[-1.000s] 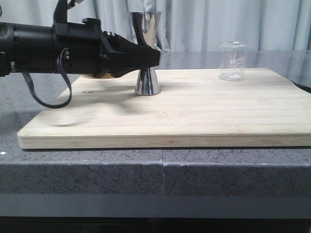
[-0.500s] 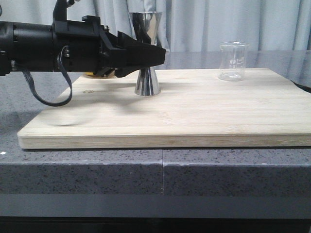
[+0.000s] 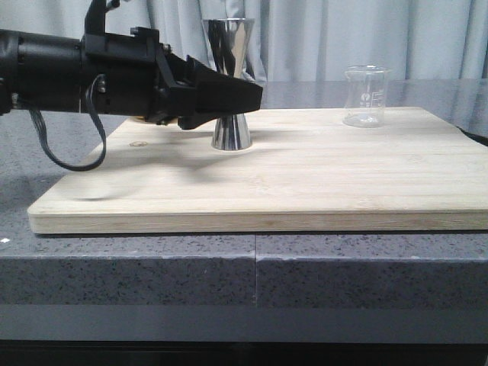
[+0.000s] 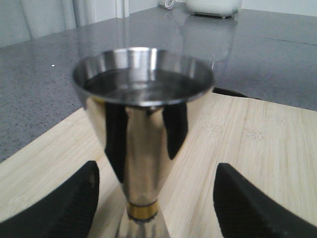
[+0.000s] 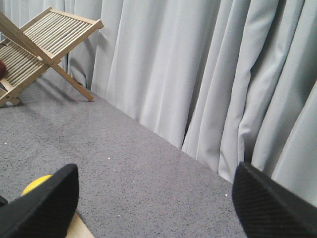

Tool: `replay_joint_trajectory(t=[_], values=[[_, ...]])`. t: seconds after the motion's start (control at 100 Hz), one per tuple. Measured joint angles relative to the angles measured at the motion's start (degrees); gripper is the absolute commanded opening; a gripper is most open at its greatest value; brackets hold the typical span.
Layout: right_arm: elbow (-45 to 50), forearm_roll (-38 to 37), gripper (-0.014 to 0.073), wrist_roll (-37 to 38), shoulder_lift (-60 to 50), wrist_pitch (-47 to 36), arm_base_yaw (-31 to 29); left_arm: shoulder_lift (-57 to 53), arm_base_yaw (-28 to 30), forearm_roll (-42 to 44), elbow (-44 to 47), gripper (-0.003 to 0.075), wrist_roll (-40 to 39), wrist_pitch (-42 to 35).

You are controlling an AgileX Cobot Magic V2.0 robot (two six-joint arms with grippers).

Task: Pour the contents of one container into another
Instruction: 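Lower the jigger onto the board with the left gripper, then open the left gripper and lift it away from the jigger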

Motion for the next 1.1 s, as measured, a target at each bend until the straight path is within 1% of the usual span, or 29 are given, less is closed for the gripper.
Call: replay_joint_trajectory(t=[0.3, 0.63, 0.78, 0.94, 1.1], values=[[0.0, 0.0, 0.0568, 0.0, 0.0, 0.3, 0.0, -1.9, 2.6, 3.4, 0.0, 0.0463, -1.1, 1.0], [0.0, 0.0, 0.0568, 0.0, 0.0, 1.5, 0.0, -4.7, 5.1, 10.0, 0.0, 0.0463, -6.6, 1.2], [0.0, 0.0, 0.0568, 0.0, 0.0, 1.7, 0.0, -7.4, 6.7, 13.9, 0.0, 0.0463, -11.3, 0.9], [0.0, 0.0, 0.0567, 0.0, 0.0, 2.1, 0.0, -11.1, 9.9, 17.2, 0.0, 0.0461, -16.7, -2.1], [0.0, 0.0, 0.0566, 0.0, 0.0, 2.5, -0.2, -15.9, 15.7, 17.1, 0.0, 0.0461, -18.7, -7.4]])
